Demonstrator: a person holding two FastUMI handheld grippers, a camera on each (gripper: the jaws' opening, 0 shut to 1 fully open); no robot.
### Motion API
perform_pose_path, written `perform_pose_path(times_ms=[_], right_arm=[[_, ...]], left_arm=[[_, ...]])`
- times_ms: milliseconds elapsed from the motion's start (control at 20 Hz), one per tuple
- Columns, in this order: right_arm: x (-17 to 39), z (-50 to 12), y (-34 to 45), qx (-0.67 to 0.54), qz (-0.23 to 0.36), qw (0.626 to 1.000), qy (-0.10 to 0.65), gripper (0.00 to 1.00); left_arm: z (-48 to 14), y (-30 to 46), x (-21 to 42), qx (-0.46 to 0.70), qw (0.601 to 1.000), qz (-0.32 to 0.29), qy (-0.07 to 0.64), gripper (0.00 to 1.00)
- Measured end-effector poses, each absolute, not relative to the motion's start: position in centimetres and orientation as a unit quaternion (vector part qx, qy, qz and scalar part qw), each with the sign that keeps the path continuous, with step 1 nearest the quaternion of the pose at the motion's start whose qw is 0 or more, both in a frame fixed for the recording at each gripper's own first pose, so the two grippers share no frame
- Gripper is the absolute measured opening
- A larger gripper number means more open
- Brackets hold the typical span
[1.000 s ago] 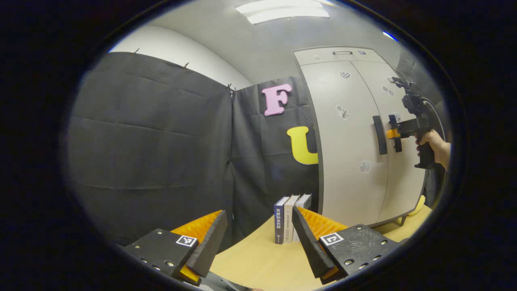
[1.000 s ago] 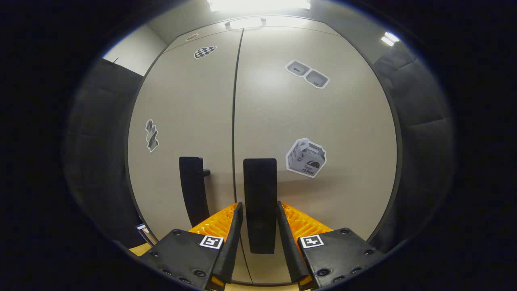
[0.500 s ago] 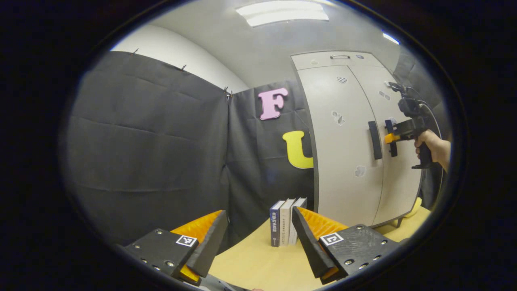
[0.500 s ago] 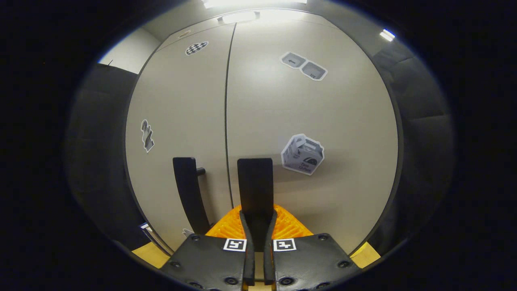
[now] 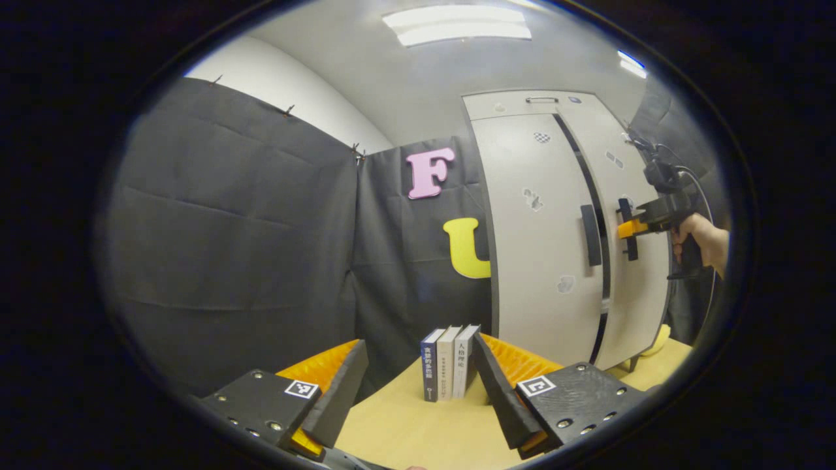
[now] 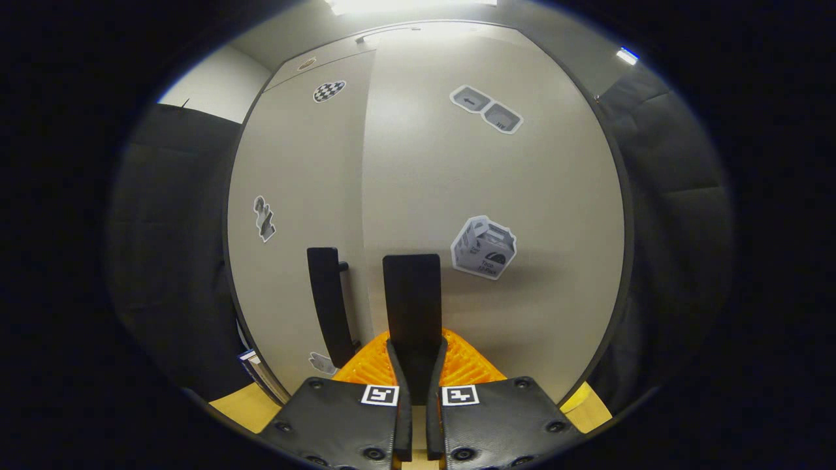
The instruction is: Open the right door of the double-door shoe cabinet with the right hand, and open the left door with the left hand.
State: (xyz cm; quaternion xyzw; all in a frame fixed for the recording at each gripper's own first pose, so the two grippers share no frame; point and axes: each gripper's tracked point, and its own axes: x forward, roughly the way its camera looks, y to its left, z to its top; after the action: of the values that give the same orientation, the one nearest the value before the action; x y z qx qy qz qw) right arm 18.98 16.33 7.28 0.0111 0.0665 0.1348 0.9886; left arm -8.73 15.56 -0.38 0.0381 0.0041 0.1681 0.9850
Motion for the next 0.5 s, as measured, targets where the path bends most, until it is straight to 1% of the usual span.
perform_pose_path(times_ms=[150,200,250,300,350,500], right_arm=[[17.9,7.3,15.8,0.011,0.143,0.987,0.070,0.07],[17.6,7.3,15.6,0.013,0.146,0.986,0.072,0.10],[17.1,7.3,15.3,0.011,0.149,0.986,0.075,0.07],[16.8,7.3,15.1,0.007,0.153,0.985,0.077,0.10],[16.3,7.4,14.9,0.005,0.156,0.985,0.078,0.07],[15.6,7.4,14.5,0.010,0.172,0.981,0.083,0.07]], left_arm=[[-0.1,14.1,-8.4,0.036,0.988,0.153,0.002,0.94],[-0.1,13.8,-8.4,0.036,0.988,0.148,0.002,0.94],[0.0,13.4,-8.4,0.035,0.989,0.143,0.002,0.94],[0.0,13.0,-8.3,0.036,0.990,0.139,0.002,0.94],[0.1,12.7,-8.2,0.036,0.990,0.135,0.002,0.94],[0.1,11.4,-8.0,0.036,0.992,0.123,0.002,0.94]])
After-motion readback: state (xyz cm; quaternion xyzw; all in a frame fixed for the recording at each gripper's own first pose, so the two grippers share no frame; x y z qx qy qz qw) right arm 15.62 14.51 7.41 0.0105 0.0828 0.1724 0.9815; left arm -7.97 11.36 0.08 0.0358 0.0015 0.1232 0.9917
